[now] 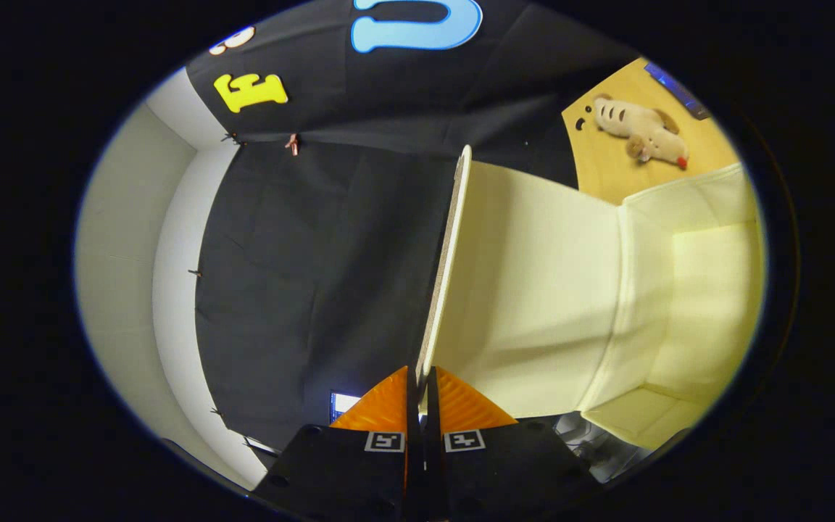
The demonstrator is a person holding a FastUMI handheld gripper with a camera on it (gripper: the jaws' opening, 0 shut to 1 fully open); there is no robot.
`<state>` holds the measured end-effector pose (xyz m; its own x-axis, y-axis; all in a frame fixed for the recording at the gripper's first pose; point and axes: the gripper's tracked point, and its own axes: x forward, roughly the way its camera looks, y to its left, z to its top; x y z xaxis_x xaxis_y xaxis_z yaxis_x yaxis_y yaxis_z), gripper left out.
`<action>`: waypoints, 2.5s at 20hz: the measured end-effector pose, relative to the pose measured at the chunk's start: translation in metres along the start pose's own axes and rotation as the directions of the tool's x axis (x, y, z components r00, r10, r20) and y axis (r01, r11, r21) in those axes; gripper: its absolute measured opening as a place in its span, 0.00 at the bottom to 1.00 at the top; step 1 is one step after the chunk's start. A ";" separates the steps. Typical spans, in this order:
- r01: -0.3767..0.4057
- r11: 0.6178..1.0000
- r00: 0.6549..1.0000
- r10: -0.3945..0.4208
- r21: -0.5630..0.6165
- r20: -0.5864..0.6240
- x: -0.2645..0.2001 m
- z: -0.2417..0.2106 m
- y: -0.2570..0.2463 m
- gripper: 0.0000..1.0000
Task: Open the storage box then place both shoes into the box .Put the left shoe in first, then the right shoe, with the right side of both shoes facing outward in a uniform manner.
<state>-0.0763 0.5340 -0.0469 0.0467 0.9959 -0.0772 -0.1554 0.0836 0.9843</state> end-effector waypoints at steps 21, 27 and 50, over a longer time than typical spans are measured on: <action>0.336 0.901 0.936 -0.289 -0.273 0.200 -0.050 0.031 -0.054 0.98; 0.594 0.707 0.794 -0.439 -0.384 0.421 -0.190 0.065 -0.086 0.98; 0.939 0.119 0.267 -0.843 -0.321 0.467 -0.400 0.041 -0.374 0.97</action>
<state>0.0033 0.1034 -0.3776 0.6047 0.1793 -0.7760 -0.2917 0.9565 -0.0063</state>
